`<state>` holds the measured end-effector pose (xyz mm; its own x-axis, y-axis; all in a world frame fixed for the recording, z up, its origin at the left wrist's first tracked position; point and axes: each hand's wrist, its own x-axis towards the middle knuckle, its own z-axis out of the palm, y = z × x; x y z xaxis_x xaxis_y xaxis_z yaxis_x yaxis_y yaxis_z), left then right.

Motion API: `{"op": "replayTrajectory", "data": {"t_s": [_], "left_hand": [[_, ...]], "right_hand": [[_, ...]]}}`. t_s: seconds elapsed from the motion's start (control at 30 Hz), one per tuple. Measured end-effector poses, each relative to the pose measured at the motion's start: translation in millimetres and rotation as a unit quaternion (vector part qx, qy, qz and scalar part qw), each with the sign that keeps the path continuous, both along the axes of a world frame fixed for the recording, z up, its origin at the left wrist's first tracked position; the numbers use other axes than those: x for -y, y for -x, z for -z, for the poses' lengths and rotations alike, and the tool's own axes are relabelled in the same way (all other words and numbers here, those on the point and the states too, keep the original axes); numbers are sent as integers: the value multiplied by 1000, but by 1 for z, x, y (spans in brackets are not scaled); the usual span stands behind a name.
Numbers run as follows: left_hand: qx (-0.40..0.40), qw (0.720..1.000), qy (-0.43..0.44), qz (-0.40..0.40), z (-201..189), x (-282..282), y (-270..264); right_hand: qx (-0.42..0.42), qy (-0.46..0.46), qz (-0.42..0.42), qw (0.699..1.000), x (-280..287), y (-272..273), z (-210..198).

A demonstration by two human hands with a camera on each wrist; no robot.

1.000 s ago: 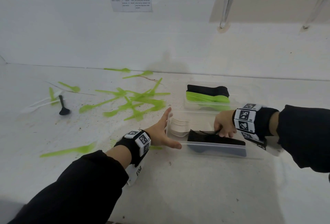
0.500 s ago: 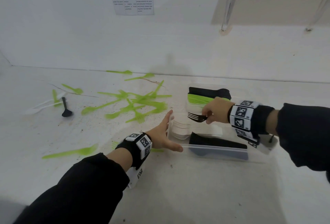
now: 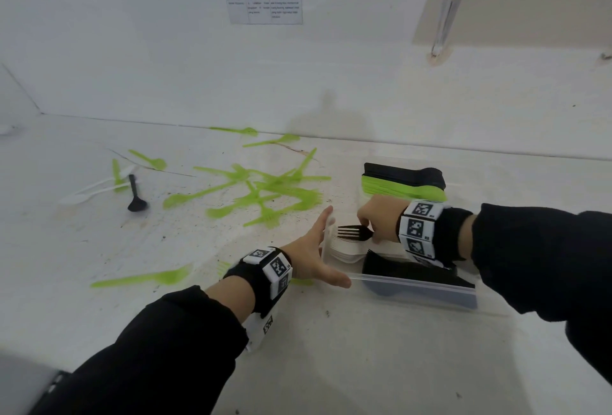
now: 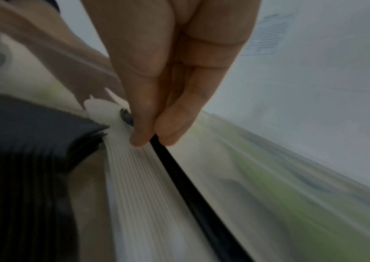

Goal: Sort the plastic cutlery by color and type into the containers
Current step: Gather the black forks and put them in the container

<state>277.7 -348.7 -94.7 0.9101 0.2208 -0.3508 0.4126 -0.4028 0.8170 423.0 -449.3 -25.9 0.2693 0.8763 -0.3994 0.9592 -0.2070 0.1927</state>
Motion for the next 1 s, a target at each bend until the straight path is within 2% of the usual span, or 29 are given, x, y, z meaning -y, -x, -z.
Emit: {"op": "replayTrajectory", "data": {"t_s": [0.1, 0.23, 0.27, 0.47, 0.8, 1.0], "left_hand": [[-1, 1000, -2, -2, -1, 0, 0], [-5, 1000, -15, 0, -2, 1, 0], [-6, 1000, -17, 0, -2, 1, 0], [-7, 1000, -24, -1, -3, 2, 1], [-16, 1000, -27, 0, -4, 2, 1], [-18, 999, -29, 1, -3, 1, 1]], "right_hand": [[-31, -6, -1, 1000, 13, -2, -10], [-4, 197, -32, 980, 39, 5, -8], [6, 217, -35, 975, 43, 5, -5], [25, 202, -37, 978, 48, 1, 0], [2, 154, -97, 983, 42, -1, 14], [-32, 124, -88, 988, 50, -9, 11]]}}
